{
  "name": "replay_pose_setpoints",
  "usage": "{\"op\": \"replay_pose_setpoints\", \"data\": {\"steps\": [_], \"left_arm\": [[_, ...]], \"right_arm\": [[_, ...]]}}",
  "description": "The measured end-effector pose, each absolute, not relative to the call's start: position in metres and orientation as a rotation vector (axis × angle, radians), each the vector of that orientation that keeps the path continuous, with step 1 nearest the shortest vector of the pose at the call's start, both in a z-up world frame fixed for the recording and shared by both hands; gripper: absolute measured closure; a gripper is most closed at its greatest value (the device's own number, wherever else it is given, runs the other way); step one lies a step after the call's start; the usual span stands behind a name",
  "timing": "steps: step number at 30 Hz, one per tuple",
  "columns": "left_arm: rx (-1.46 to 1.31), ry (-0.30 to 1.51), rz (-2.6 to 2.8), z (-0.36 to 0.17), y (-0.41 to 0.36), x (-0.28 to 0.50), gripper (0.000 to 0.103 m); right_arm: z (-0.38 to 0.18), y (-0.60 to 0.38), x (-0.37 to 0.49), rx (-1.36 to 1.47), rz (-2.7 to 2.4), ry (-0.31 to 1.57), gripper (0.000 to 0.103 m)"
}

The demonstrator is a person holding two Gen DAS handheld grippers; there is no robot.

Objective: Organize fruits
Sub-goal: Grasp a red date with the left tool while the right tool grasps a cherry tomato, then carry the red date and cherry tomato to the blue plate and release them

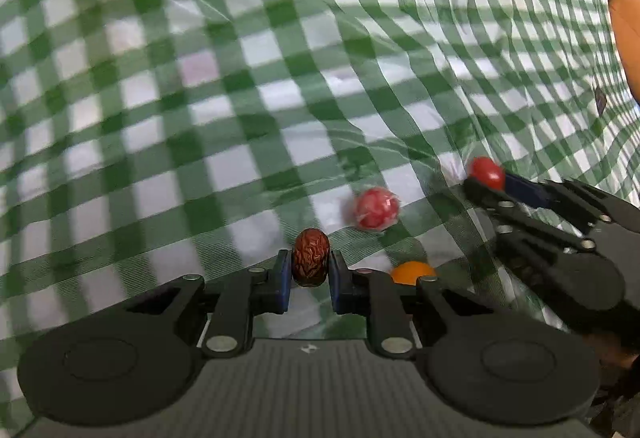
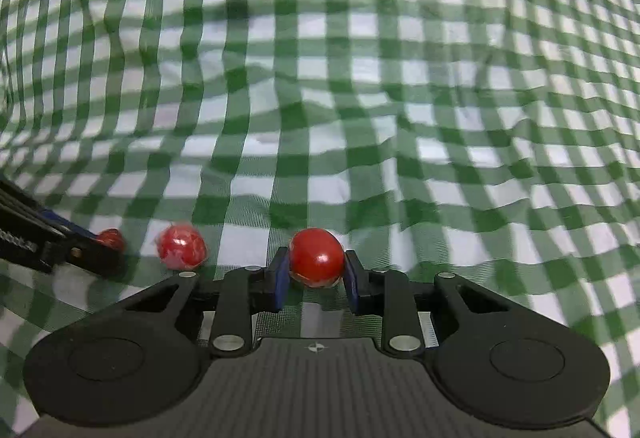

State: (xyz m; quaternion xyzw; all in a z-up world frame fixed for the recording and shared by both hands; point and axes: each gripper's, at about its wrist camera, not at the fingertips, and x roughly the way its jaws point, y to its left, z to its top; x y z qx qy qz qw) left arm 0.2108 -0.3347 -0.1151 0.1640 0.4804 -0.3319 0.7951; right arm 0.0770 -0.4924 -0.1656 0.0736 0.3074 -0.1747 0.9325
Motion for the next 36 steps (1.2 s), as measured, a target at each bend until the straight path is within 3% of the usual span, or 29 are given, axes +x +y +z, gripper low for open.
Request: {"op": "replay_pose_setpoints", "data": {"steps": [7,17,36], "left_arm": [[0.343,0.981,-0.636,-0.065,-0.252,0.160,0.082],[0.293,0.990,-0.501,-0.012,-0.126,0.057,0.082],[0.128,0.931,-0.405,0.018,0.008,-0.053,0.082]], "right_arm": [[-0.110,-0.452,0.016,0.221,-0.316,0.576,0.074],[-0.057,-0.317,-0.082,0.286,-0.102,0.586,0.074],[-0.006,-0.168,-0.161,0.070,0.165,0.595,0.074]]}}
